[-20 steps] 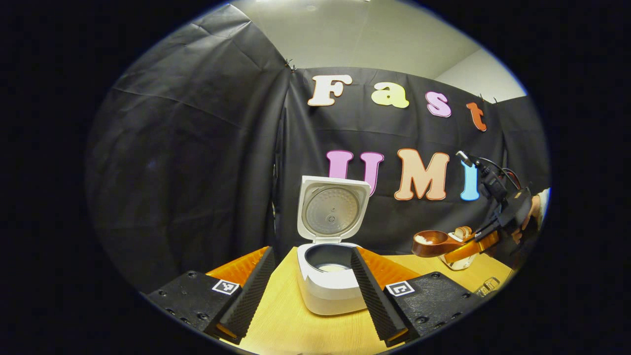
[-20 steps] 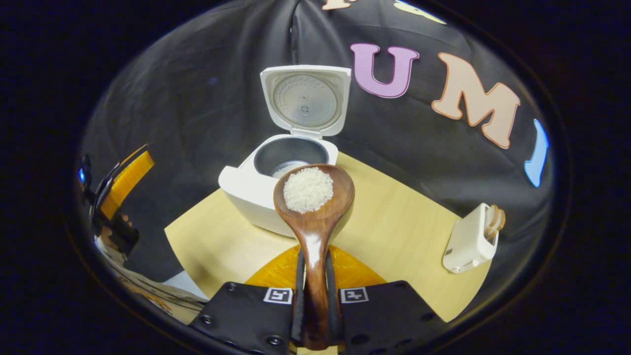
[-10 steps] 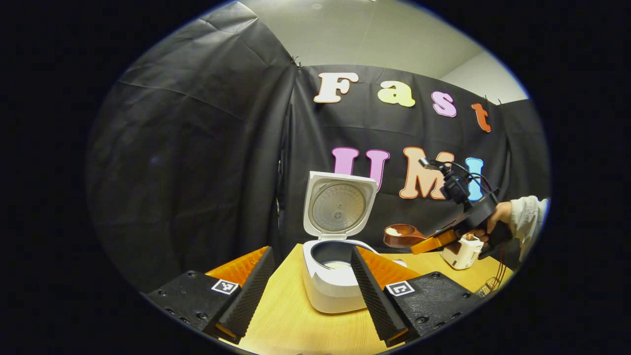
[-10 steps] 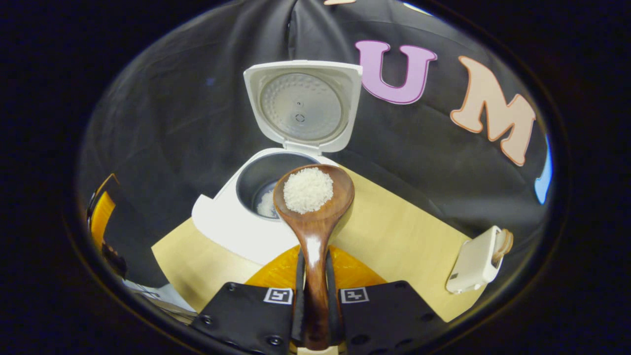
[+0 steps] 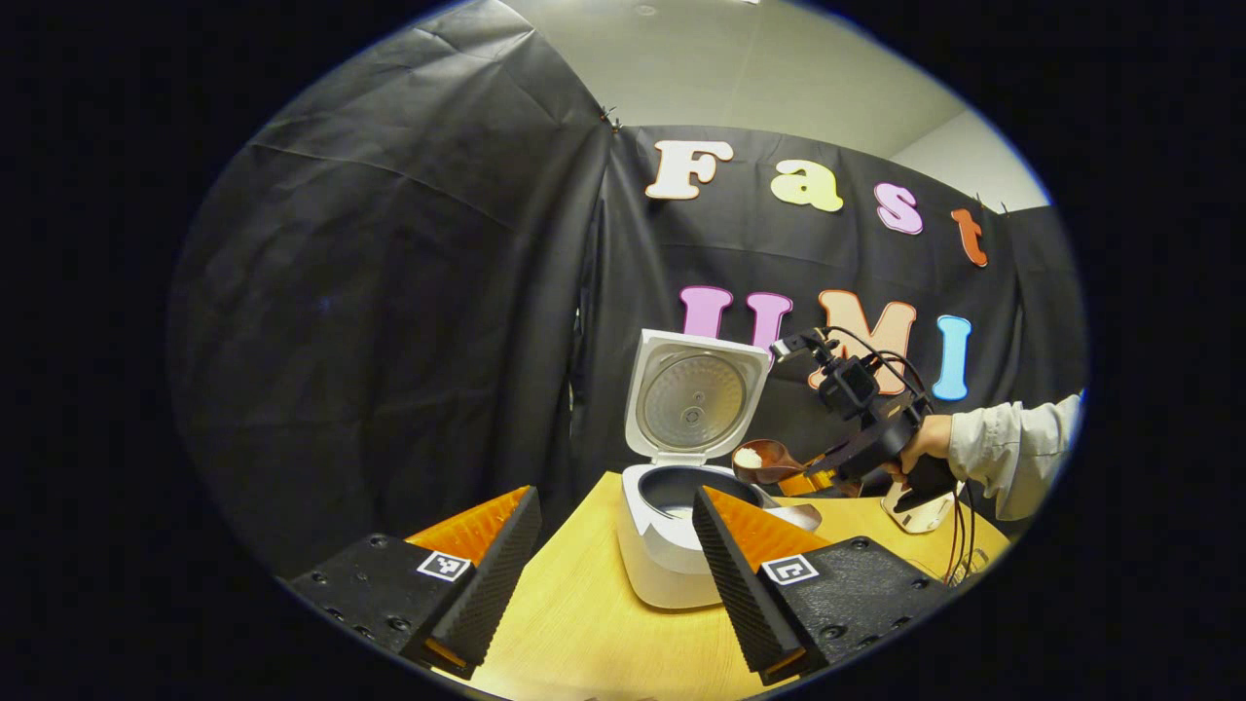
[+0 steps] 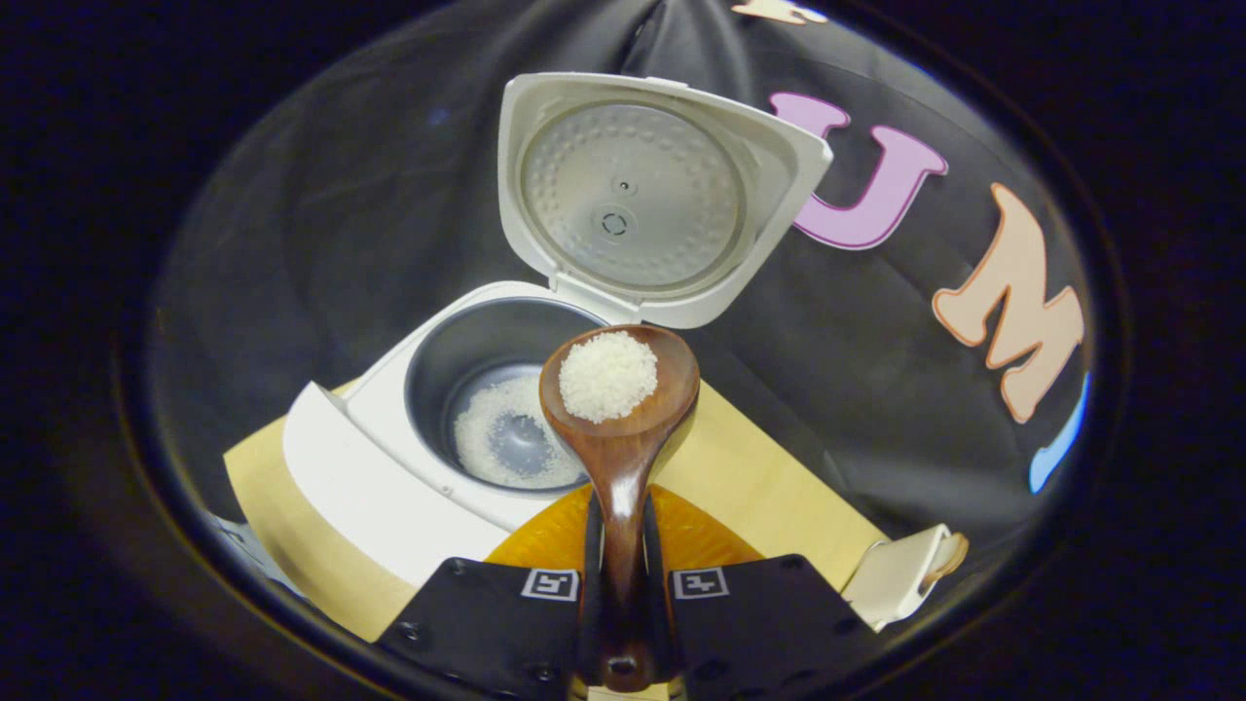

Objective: Close the left gripper, press the button to open the rice cooker; take a wooden spoon from the chopstick holder with the right hand, scoop a spoonful of rice and pour it into the rice cooker, then put the wooden spoon back into the chopstick holder.

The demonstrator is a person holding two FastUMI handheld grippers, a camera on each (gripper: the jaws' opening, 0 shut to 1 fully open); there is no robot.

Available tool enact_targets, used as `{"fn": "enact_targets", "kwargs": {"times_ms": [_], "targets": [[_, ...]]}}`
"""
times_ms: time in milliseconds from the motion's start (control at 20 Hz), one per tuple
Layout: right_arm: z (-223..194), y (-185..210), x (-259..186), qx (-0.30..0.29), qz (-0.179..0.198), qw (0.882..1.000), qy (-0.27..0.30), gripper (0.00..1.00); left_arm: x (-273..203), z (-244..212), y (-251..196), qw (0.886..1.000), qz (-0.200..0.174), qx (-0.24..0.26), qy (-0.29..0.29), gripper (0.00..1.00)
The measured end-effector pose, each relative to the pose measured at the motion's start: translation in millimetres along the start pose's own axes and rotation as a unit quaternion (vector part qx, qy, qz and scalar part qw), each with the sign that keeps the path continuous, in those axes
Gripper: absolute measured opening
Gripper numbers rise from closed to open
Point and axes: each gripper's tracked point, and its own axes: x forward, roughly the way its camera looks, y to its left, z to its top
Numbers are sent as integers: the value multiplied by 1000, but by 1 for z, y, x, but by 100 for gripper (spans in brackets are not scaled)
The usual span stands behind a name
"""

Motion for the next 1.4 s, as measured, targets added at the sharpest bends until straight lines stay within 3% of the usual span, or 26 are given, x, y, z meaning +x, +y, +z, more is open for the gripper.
{"fn": "enact_targets", "kwargs": {"times_ms": [250,300,400,450,600,650,700,750,800,850,900,950,1000,1050,1200,1300,1400], "targets": [[3,-1,15,-100,-43,994,-12,21,-6,-2,11,1000,15,-1,2,88],[4,0,16,-122,-51,991,-16,21,-8,-3,12,1000,17,-1,2,92],[7,-3,18,-173,-74,982,-21,20,-10,-3,15,1000,21,-3,4,88],[8,-5,19,-195,-84,977,-23,20,-10,-4,16,1000,23,-4,4,92],[13,-8,19,-239,-111,964,-29,21,-12,-6,19,1000,26,-9,7,92],[15,-11,20,-254,-122,959,-33,20,-12,-8,20,1000,27,-10,7,87],[18,-14,20,-272,-133,952,-36,20,-13,-8,22,1000,28,-10,7,92],[20,-16,20,-289,-142,946,-39,20,-14,-8,24,999,30,-10,8,87],[23,-17,21,-312,-152,937,-44,19,-15,-7,26,999,32,-12,7,92],[26,-20,19,-352,-164,920,-47,19,-15,-8,28,999,34,-12,5,93],[36,-24,18,-400,-183,896,-61,21,-14,-8,30,999,36,-12,6,92],[43,-23,16,-422,-192,883,-71,18,-14,-9,30,999,36,-13,7,92],[41,-18,16,-424,-186,883,-72,19,-15,-9,31,999,37,-15,6,87],[39,-16,16,-423,-183,885,-70,20,-16,-9,33,999,39,-17,6,92],[51,-17,13,-445,-203,868,-83,21,-19,-9,36,999,43,-20,4,92],[58,-17,7,-467,-219,851,-97,19,-21,-9,39,999,46,-23,3,92],[69,-18,2,-502,-241,823,-112,20,-22,-9,40,999,48,-24,3,92]]}}
